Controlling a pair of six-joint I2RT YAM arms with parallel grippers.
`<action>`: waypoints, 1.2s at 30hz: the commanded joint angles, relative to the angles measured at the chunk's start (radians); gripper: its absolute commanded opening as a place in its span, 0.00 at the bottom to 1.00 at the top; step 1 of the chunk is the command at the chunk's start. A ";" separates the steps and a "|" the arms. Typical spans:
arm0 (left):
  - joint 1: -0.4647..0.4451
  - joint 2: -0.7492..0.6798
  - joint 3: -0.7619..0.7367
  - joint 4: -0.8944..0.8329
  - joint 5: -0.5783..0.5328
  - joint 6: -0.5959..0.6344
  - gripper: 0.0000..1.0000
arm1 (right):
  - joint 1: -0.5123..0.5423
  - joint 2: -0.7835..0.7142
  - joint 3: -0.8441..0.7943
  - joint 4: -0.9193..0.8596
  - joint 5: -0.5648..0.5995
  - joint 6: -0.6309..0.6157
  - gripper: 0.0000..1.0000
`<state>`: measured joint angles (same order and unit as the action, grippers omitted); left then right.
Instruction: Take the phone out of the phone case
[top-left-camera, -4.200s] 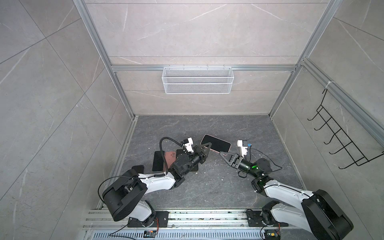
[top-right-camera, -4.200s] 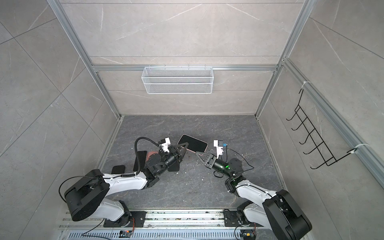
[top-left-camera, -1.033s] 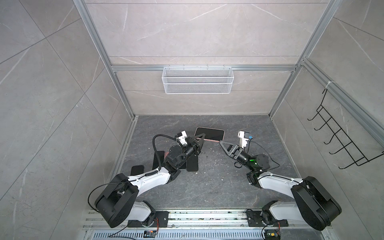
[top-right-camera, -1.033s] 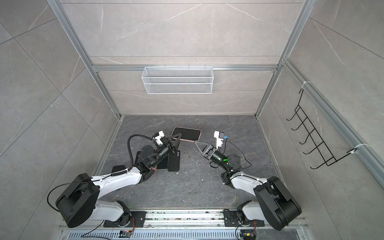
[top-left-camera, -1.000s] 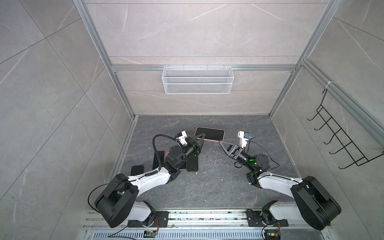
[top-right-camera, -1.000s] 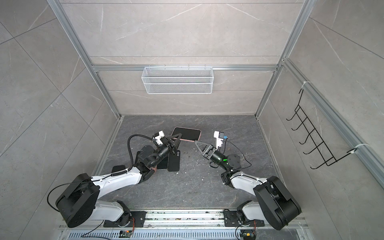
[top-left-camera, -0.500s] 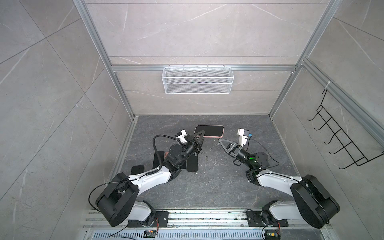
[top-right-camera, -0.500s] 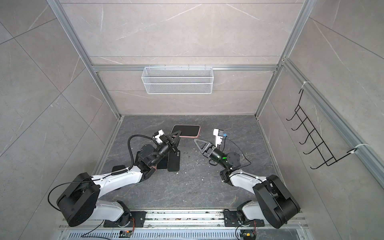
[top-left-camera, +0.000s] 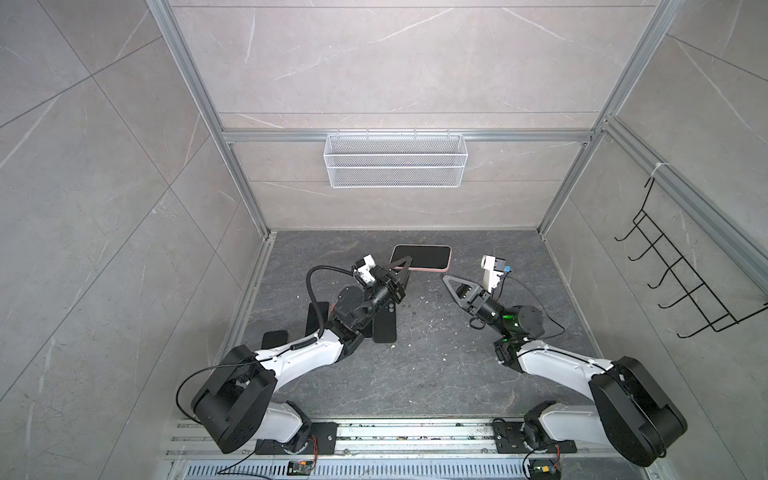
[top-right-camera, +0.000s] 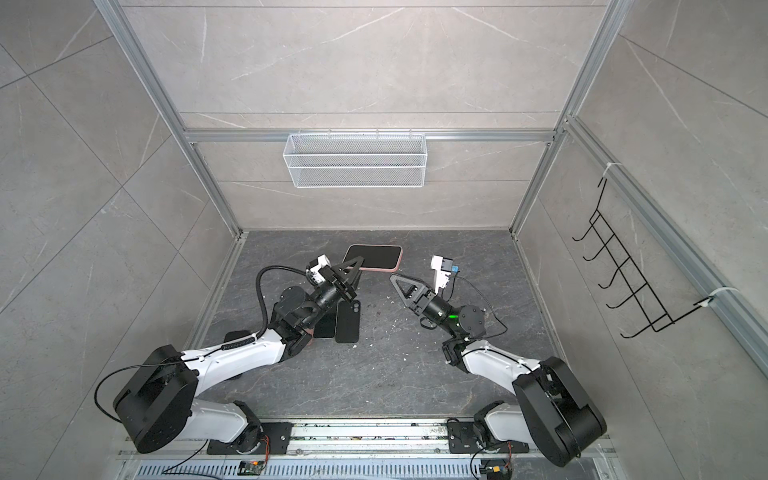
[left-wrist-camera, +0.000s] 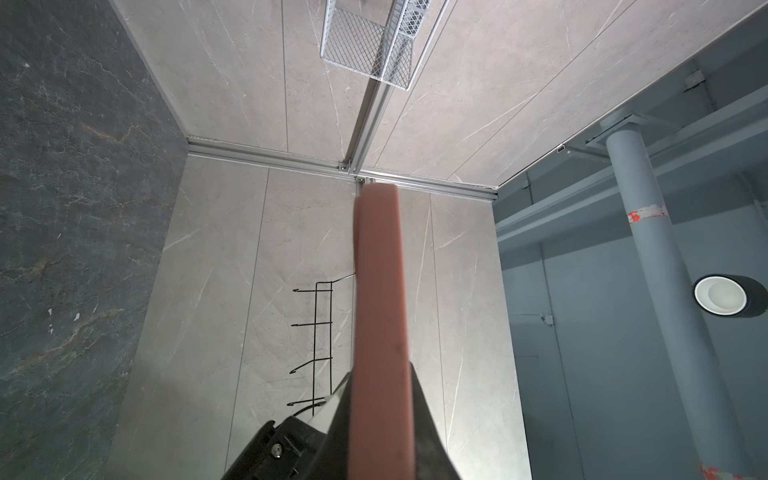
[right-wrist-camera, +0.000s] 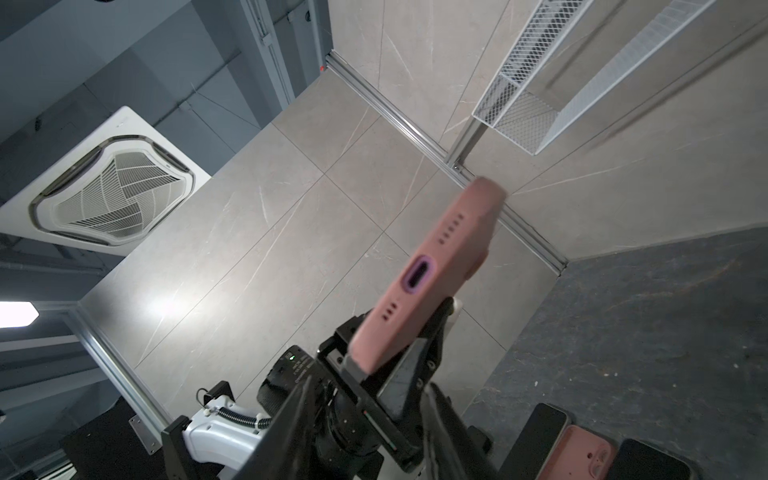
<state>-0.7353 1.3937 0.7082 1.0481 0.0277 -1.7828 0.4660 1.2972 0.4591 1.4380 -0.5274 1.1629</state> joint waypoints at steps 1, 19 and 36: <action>0.002 -0.015 0.012 0.126 -0.012 -0.005 0.00 | -0.001 -0.023 -0.015 0.027 0.006 0.004 0.50; -0.007 -0.016 0.007 0.119 -0.013 0.030 0.00 | -0.002 0.044 0.035 0.027 0.044 0.056 0.50; -0.012 -0.009 0.009 0.118 -0.009 0.043 0.00 | -0.008 0.081 0.067 0.029 0.053 0.078 0.27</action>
<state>-0.7422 1.3956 0.7010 1.0470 0.0273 -1.7630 0.4603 1.3689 0.5041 1.4410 -0.4789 1.2350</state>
